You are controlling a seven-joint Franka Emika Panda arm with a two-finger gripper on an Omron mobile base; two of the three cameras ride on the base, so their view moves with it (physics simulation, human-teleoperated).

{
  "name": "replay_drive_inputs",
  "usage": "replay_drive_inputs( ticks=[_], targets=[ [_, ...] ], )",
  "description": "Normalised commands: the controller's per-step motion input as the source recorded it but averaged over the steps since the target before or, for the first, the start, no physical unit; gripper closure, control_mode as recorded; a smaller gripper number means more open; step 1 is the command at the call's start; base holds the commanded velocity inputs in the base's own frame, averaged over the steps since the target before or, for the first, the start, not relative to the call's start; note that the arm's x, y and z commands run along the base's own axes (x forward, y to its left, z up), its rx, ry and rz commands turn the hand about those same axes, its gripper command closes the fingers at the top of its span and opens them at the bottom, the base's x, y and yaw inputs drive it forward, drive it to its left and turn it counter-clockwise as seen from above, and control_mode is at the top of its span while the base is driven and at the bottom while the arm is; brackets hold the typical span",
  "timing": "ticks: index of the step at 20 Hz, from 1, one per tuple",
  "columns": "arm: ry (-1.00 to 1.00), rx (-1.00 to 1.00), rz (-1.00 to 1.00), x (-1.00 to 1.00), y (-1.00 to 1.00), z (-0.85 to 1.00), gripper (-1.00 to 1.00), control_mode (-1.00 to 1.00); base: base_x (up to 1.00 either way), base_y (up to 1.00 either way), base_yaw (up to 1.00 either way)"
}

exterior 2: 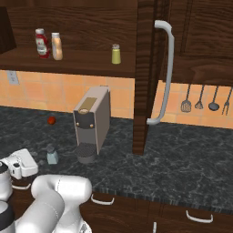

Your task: Put the shaker and condiment bottle from the counter next to their counterparts in the cabinet.

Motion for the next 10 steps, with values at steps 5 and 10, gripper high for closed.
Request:
replay_drive_inputs(
  ticks=[5,10],
  targets=[
    [0.00,0.02,0.00,0.29,-0.15,0.00,-1.00,-1.00,0.00,0.00,0.00],
    [0.04,0.00,0.07,0.48,0.00,-0.11,-1.00,-1.00,0.00,0.00,0.00]
  ],
)
